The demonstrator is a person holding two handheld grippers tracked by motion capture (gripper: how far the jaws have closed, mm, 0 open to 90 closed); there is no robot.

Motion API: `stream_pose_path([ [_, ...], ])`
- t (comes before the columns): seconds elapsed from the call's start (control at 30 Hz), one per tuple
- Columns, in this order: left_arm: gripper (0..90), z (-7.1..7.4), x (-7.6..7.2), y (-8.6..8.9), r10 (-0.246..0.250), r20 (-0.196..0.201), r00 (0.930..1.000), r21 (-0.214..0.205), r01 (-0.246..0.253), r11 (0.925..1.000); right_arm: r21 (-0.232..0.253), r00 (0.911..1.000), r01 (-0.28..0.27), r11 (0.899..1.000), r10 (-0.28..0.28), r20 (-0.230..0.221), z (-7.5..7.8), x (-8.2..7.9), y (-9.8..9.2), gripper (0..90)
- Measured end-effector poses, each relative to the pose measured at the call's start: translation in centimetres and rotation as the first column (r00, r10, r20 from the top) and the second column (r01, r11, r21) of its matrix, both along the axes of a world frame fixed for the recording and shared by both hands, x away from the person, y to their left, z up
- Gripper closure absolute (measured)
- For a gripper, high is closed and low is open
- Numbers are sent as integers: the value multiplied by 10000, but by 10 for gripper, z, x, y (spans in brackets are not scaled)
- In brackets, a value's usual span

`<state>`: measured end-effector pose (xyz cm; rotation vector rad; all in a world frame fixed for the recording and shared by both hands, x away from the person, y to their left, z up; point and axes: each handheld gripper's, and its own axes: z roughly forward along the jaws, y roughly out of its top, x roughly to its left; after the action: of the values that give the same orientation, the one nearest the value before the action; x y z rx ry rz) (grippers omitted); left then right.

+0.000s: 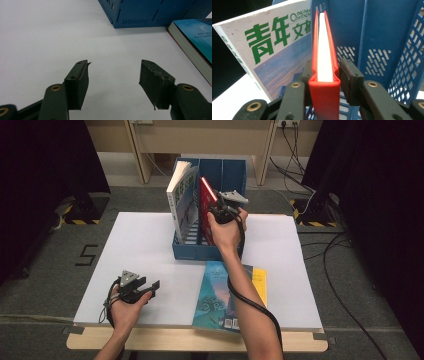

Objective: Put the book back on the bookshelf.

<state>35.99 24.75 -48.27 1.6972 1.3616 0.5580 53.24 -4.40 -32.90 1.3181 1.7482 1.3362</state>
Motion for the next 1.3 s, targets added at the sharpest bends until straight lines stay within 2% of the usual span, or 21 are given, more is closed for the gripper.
stream_pose_path([
  [0.1,396,0,0,0,3,-7,10000,-9,-3,10000,-60,9999,85,9999,-86,-87,1,0,1,695],
  [0.13,396,0,0,0,-5,-3,10000,-18,5,10000,-112,9995,204,9997,-207,-255,4,1,2,707],
  [0.33,396,1,0,0,-6,16,10000,-22,6,10000,-239,9974,379,9990,-393,-608,9,2,6,775],
  [0.47,396,1,0,1,8,33,10000,-14,-8,10000,-301,9973,339,9990,-358,-645,10,2,6,787],
  [0.5,396,1,0,1,-4,11,10000,-6,4,10000,-473,9976,396,9981,-422,-555,10,1,6,795],
  [0.6,396,1,0,1,3,4,10000,-23,-3,10000,-536,9981,443,9976,-465,-401,8,1,5,801],
  [1.07,396,0,0,1,11,26,10000,3,-11,10000,-321,9978,638,9974,-632,196,5,4,6,805],
  [1.3,396,0,1,3,80,16,10000,-54,-80,10000,-335,9974,680,9971,-672,247,6,6,8,805],
])
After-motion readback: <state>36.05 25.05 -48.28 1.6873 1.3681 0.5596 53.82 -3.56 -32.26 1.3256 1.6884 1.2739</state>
